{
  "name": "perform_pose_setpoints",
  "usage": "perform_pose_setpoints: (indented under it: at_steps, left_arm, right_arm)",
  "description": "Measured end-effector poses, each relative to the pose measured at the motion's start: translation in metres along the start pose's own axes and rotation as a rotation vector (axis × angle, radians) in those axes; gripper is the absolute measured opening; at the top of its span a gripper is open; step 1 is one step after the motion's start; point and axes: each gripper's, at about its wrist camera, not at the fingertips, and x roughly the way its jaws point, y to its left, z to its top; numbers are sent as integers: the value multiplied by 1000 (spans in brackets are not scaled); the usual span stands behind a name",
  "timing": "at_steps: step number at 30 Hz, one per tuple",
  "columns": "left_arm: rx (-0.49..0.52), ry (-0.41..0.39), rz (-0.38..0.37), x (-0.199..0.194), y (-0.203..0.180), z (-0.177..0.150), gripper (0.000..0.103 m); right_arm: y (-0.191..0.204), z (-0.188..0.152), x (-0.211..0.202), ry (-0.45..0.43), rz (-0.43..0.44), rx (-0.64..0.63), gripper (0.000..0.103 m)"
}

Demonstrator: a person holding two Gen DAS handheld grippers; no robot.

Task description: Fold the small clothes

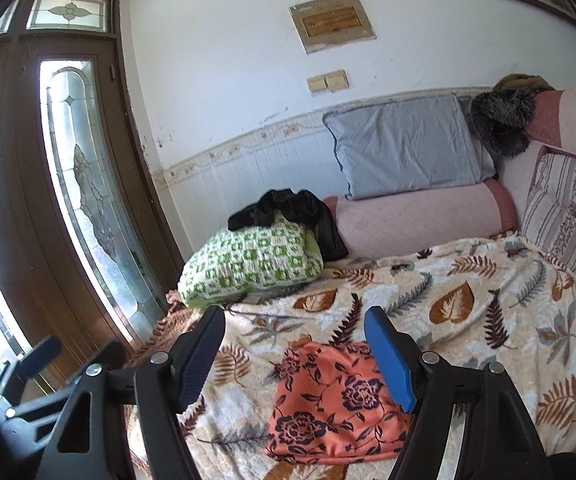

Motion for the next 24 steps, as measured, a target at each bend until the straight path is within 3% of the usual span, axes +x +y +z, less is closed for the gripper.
perform_pose_setpoints:
  at_steps: [5, 6, 8, 10, 12, 18, 21, 24]
  left_arm:
    - [-17, -27, -1, -10, 9, 12, 93]
    - [-16, -27, -5, -11, 9, 12, 93]
    - [-13, -26, -7, -11, 9, 12, 93]
    - [-21, -23, -8, -11, 10, 11, 93]
    - [-31, -14, -16, -10, 10, 10, 93]
    - [-10, -2, -9, -5, 2, 10, 93]
    - [-8, 19, -14, 4, -6, 11, 93]
    - [13, 32, -13, 13, -16, 12, 93]
  right_arm:
    - [22, 63, -49, -163, 125, 38, 76]
    - [26, 73, -61, -216, 132, 40, 81]
    - [32, 83, -82, -320, 124, 24, 89]
    - [36, 79, -89, -367, 62, -11, 90]
    - [36, 68, -75, -307, 9, -52, 90]
    - [7, 7, -3, 37, -164, -176, 90]
    - [-10, -15, 15, 120, -171, -169, 90]
    - [-17, -23, 26, 141, -161, -170, 90]
